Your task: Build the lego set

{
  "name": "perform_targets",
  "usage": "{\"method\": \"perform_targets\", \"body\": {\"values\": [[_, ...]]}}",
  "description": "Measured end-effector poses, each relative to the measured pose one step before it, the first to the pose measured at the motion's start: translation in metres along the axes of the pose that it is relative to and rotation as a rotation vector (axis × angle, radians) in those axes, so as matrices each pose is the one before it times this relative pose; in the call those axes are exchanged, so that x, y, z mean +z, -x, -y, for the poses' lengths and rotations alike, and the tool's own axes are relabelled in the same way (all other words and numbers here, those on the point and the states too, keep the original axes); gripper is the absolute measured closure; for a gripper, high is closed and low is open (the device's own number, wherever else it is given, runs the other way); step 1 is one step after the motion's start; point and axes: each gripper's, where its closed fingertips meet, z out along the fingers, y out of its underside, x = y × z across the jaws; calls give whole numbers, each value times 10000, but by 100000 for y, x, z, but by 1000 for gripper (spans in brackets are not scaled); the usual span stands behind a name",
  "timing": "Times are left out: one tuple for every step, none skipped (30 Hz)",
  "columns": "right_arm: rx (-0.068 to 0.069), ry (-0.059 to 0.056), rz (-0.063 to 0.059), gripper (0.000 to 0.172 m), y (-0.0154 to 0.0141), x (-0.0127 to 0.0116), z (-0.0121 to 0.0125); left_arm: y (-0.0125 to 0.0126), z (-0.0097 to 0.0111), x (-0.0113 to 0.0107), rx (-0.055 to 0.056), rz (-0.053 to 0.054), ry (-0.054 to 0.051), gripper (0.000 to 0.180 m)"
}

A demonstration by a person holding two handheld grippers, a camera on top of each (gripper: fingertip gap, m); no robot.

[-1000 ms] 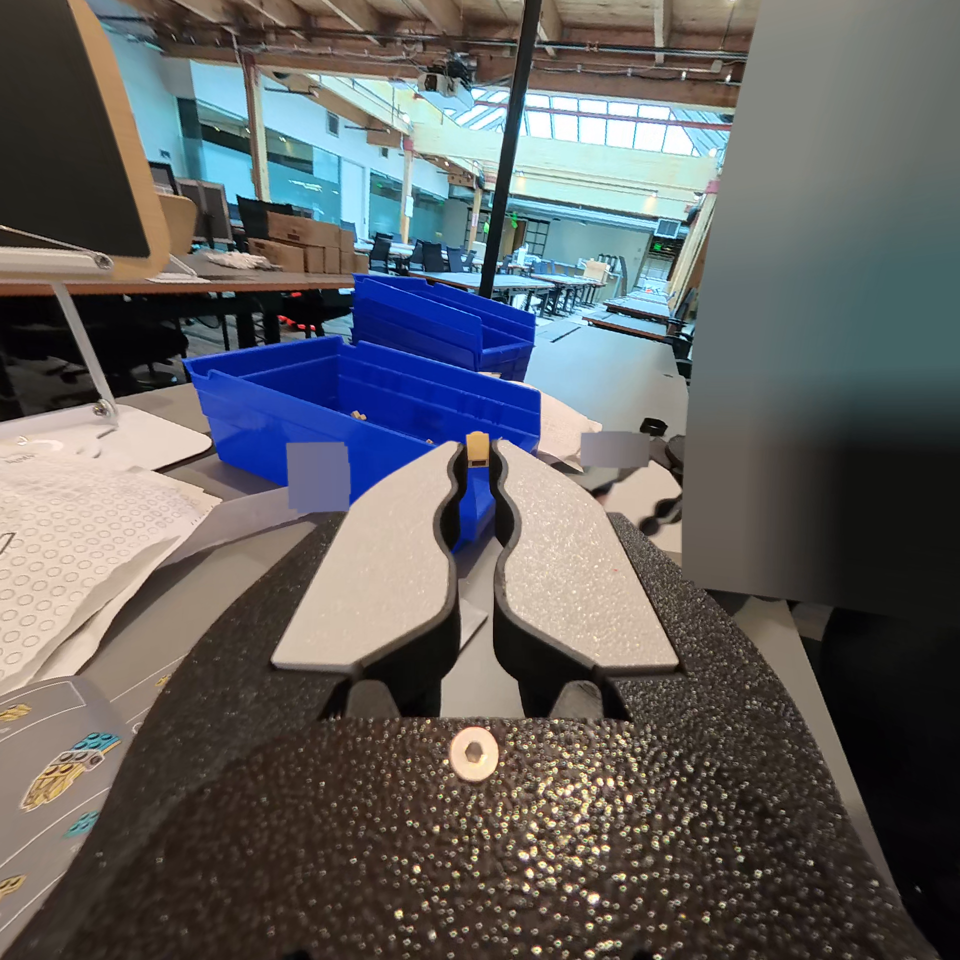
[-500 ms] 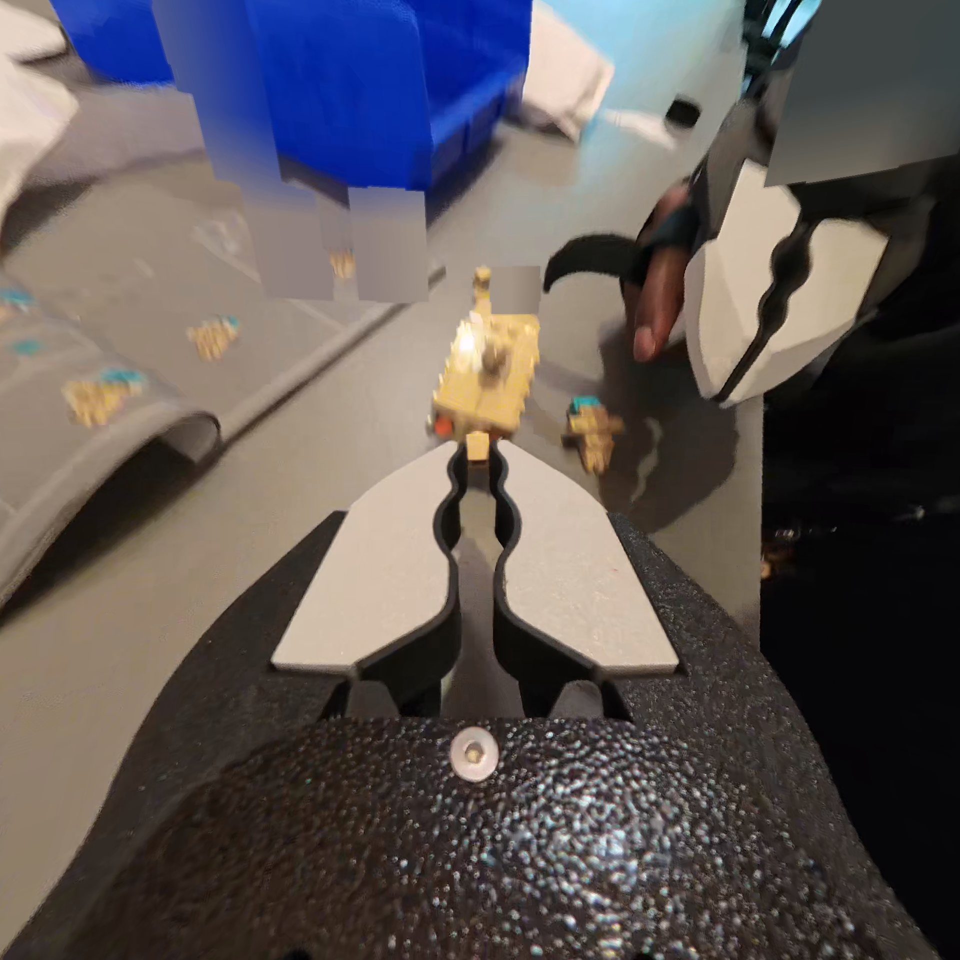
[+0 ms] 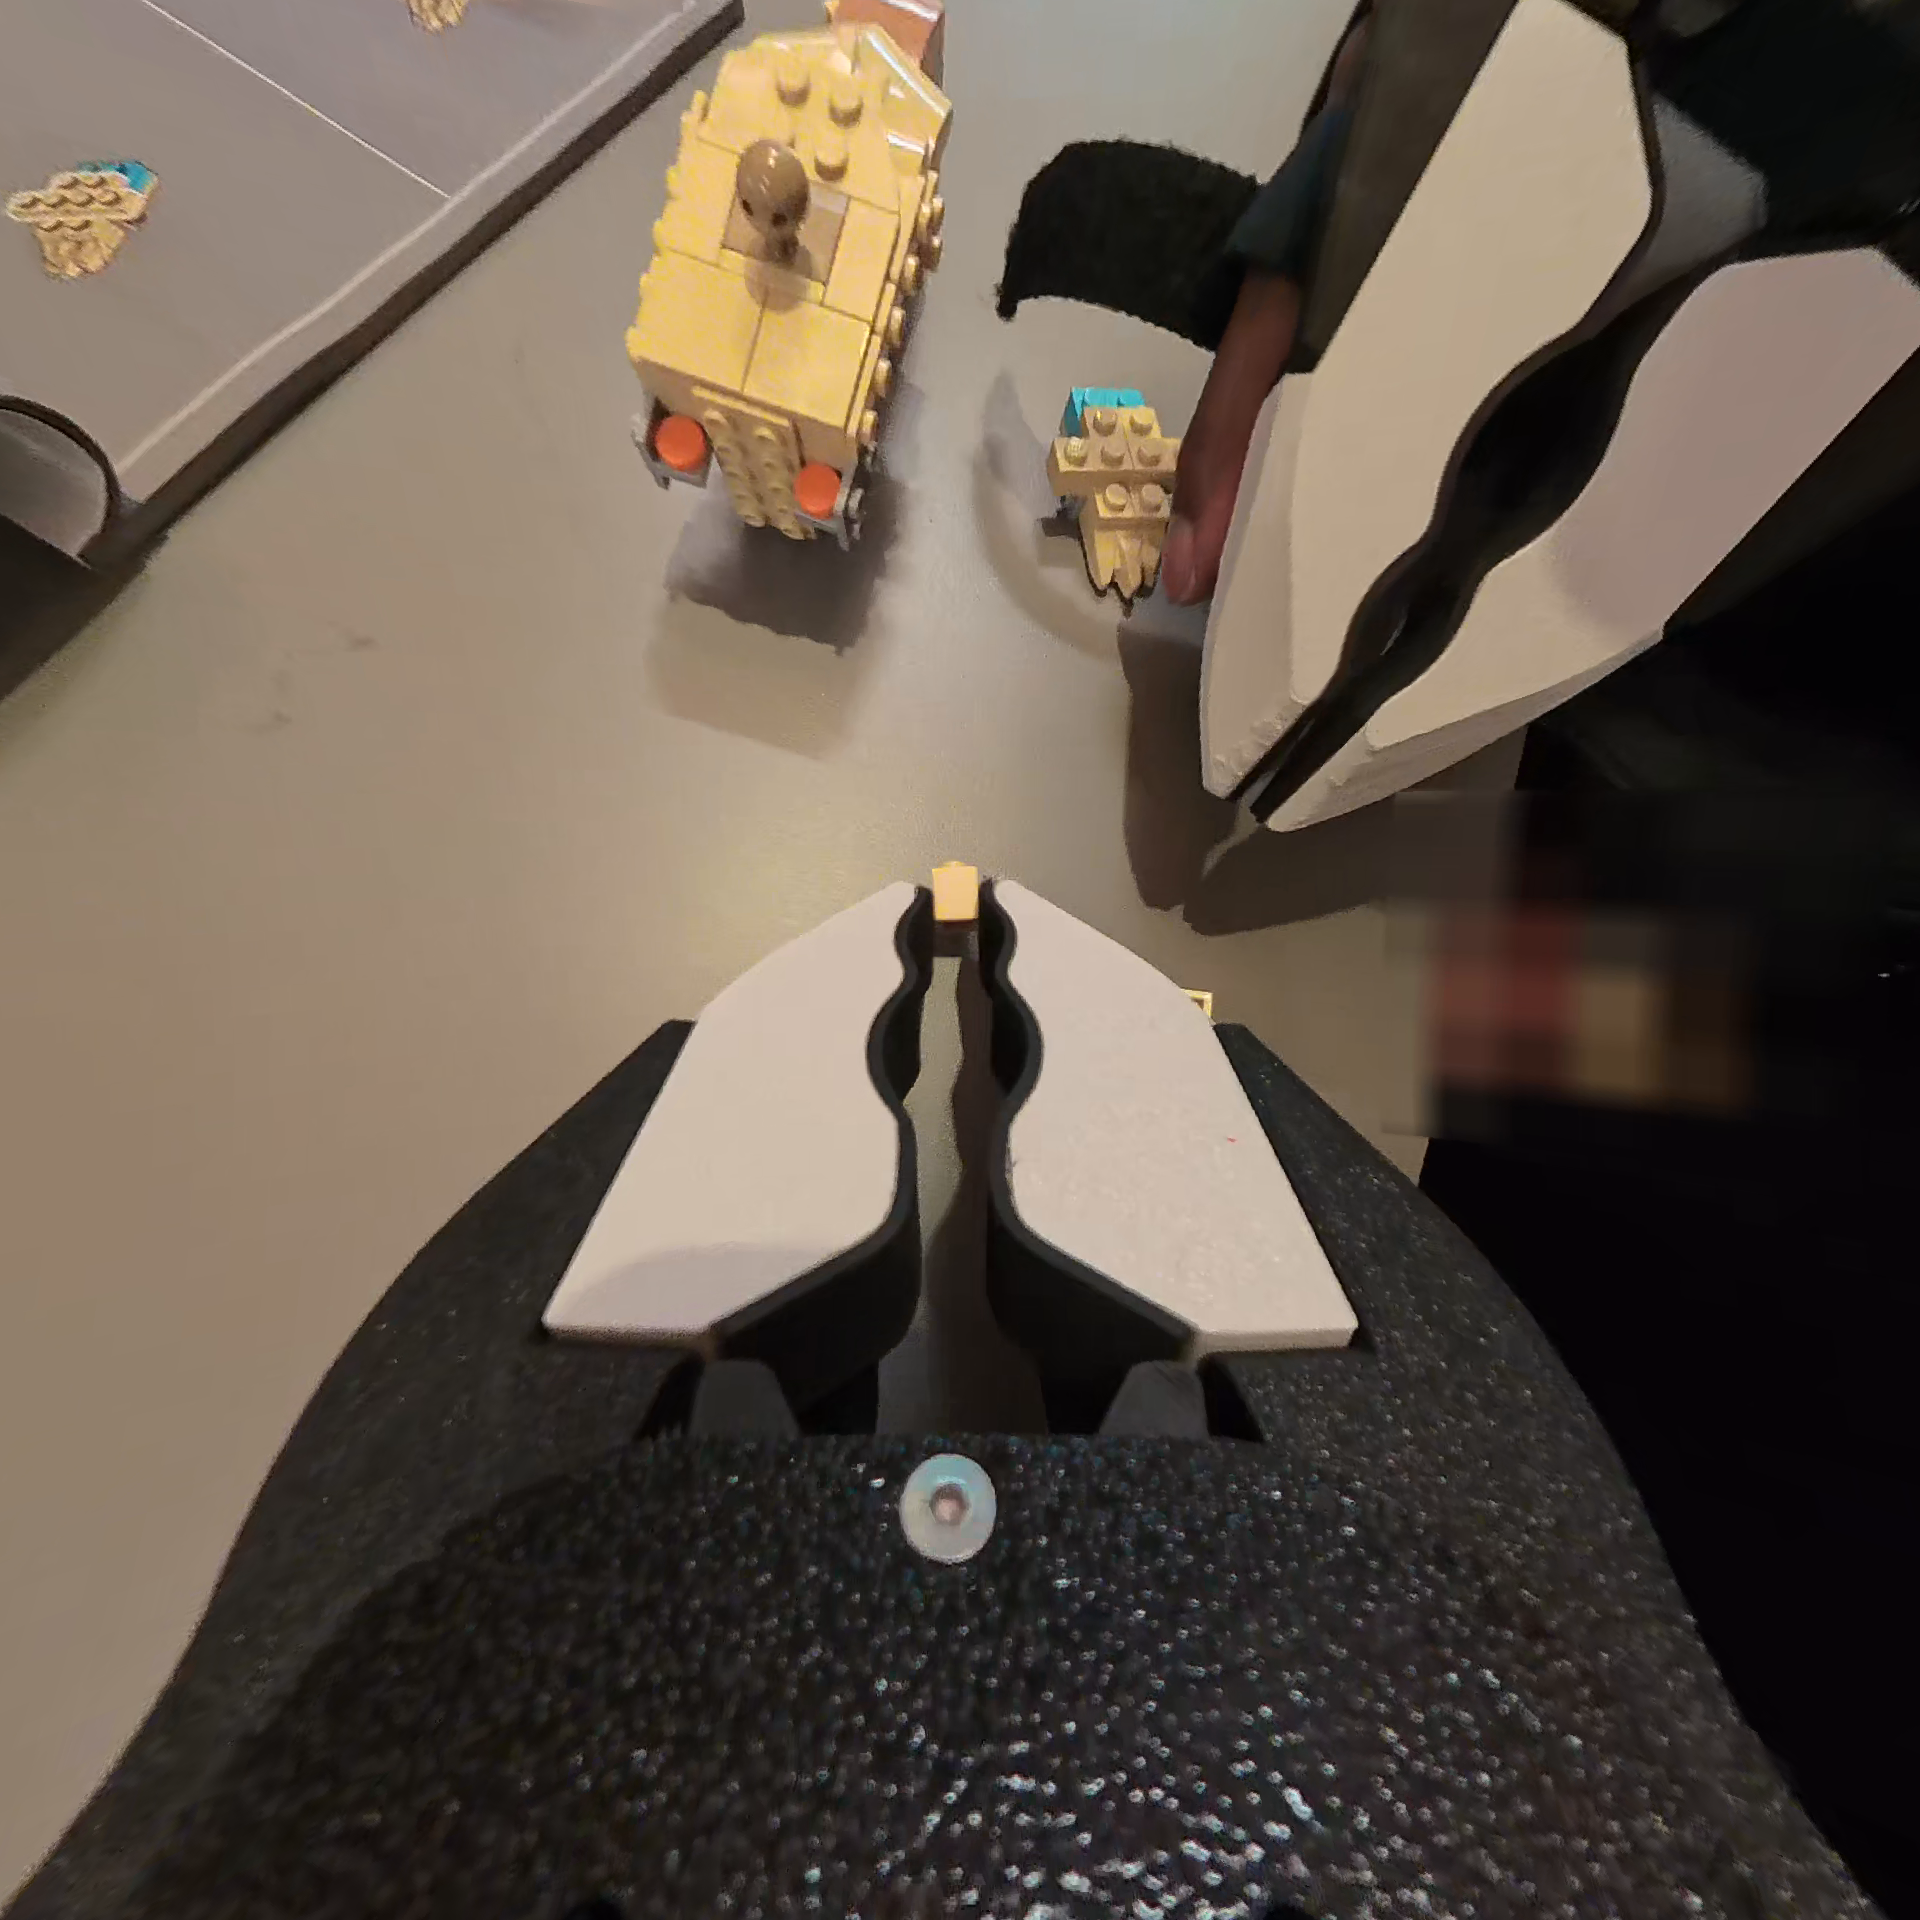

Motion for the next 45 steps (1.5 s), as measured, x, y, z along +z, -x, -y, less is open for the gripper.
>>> {"method": "perform_targets", "body": {"values": [[110,-7,51,166,-56,-8,-19,-13,-74,99,46,49,79,173],[105,-51,50,166,-52,-33,51,10,-67,63,27,53,70,173],[90,-46,70,166,-18,-32,53,-41,-45,44,56,37,33,173],[80,-22,75,166,-3,-13,13,-67,-11,2,57,31,-2,173],[75,-15,73,165,6,-7,15,-46,20,-54,32,69,-55,172],[56,-19,73,165,25,0,13,-65,40,-85,10,52,-84,172],[32,-21,65,165,25,4,30,-90,80,-125,10,56,-124,172],[13,-7,53,165,46,4,8,-110,71,-158,10,67,-138,172],[-4,9,48,164,56,12,-23,-222,36,-160,58,1,-116,172],[-25,1,24,164,67,3,-10,-268,39,-165,87,-28,-124,172],[-28,-23,-45,164,-5,-12,24,-268,47,-162,82,-29,-122,173],[-30,-19,-80,164,-30,-17,18,-255,-7,-141,50,-47,-75,172],[-42,-14,-96,164,-41,-11,8,-205,-29,-94,41,-32,-32,172],[-46,-18,-128,163,-62,-13,13,-109,-32,-56,47,22,-15,172],[-44,-37,-140,163,-75,-41,24,-161,-77,-21,77,-20,33,172],[-38,-57,-139,163,-84,-61,53,-164,-32,29,131,-31,27,173],[-25,-55,-123,163,-76,-54,45,-145,-32,47,129,-38,38,172],[-8,-52,-104,163,-79,-71,41,-138,-85,65,99,-47,89,171],[14,-54,-89,163,-89,-62,46,-76,-109,72,86,-21,102,169],[32,-48,-64,163,-91,-45,35,-96,-83,69,90,-38,82,168],[36,-38,-36,163,-56,-48,36,-149,-69,61,106,-76,71,166],[27,-30,-17,163,-39,-40,23,-97,-42,46,115,-45,53,165],[21,-22,-15,163,-14,-27,14,46,-68,13,124,40,52,162],[1,-17,-13,163,-9,-18,17,160,-161,-53,146,98,89,159],[-8,-23,-32,163,-16,-27,19,93,-142,-151,135,44,66,159],[-1,-30,-41,163,-42,-26,24,-25,-26,-239,128,-23,-15,158],[15,-38,-32,163,-34,-46,31,-159,39,-302,162,-85,-58,158],[29,-50,-25,163,-43,-56,44,-366,16,-286,218,-159,-35,158],[40,-60,-20,163,-55,-68,56,-405,33,-238,208,-155,-7,158],[46,-64,-10,163,-48,-67,60,-260,76,-149,145,-67,15,158],[46,-58,1,164,-36,-58,50,-184,64,-30,94,-39,58,158],[43,-44,15,164,-25,-51,41,-127,36,89,61,-26,109,158],[38,-28,29,164,-7,-30,27,-111,-54,182,59,-29,160,158],[30,-15,38,164,14,-14,14,-118,-102,248,53,-42,176,158],[22,-8,29,164,4,-9,11,-149,-139,272,37,-77,172,158],[17,-7,17,164,5,-5,14,-130,-112,271,22,-86,129,158],[14,-12,11,164,0,-19,11,-82,-92,250,-8,-72,78,158],[14,-17,8,164,-15,-18,15,12,-109,220,-45,-24,78,158],[17,-20,9,164,1,-22,17,55,-171,216,-58,-16,106,159],[24,-24,9,164,-13,-28,28,-54,-115,147,-79,-91,54,161],[25,-29,11,164,-17,-30,20,-124,38,41,-91,-124,-35,166],[21,-34,10,164,-8,-38,33,-25,-6,4,-3,-8,-12,168],[16,-39,10,164,0,-42,37,-39,-21,-14,16,-19,6,169],[11,-38,9,164,-2,-51,32,-129,-21,-31,-12,-99,3,169],[3,-39,9,164,8,-37,40,-143,-9,-19,-11,-127,-22,169]]}}
